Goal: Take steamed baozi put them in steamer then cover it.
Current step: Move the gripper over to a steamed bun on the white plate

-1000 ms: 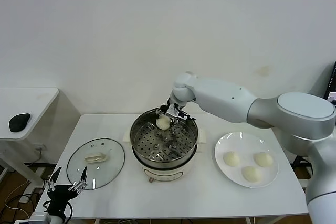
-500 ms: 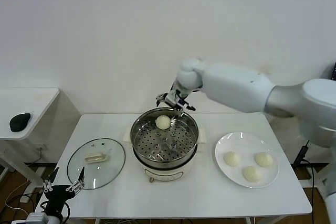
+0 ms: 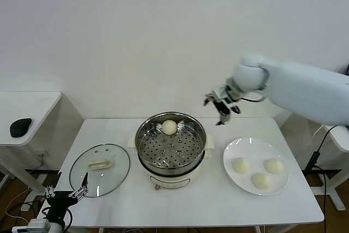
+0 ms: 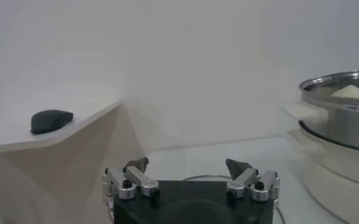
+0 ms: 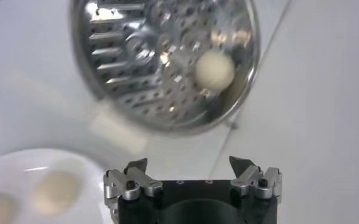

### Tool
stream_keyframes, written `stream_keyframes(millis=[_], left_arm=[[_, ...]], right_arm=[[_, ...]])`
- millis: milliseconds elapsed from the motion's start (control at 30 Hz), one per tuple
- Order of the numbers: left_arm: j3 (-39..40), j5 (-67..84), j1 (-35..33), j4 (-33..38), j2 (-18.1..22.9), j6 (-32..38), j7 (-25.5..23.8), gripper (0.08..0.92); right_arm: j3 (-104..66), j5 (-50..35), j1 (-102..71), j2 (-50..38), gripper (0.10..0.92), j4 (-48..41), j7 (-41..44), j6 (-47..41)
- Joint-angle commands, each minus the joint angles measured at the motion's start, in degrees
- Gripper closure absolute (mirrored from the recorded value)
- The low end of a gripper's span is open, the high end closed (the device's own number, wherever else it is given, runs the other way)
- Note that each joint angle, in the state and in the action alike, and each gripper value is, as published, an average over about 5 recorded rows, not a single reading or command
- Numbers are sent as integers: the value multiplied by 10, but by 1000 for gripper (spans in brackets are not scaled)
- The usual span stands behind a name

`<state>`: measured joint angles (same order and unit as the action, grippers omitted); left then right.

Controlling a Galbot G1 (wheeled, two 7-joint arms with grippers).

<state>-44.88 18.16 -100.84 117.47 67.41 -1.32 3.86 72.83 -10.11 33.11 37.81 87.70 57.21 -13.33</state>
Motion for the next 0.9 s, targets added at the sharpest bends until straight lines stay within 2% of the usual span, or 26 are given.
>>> stream_keyframes(millis=[33, 400, 900], left_arm=[[1, -4, -2, 1, 3, -2, -1, 177], [-6, -9, -13, 0, 7, -3, -2, 177], [-13, -10, -18, -1, 10, -2, -2, 177]], right_arm=[[-81, 50, -153, -149, 203, 52, 1, -41], [-202, 125, -328, -114, 203, -15, -13, -38], [-219, 136, -358, -29, 203, -73, -25, -36]])
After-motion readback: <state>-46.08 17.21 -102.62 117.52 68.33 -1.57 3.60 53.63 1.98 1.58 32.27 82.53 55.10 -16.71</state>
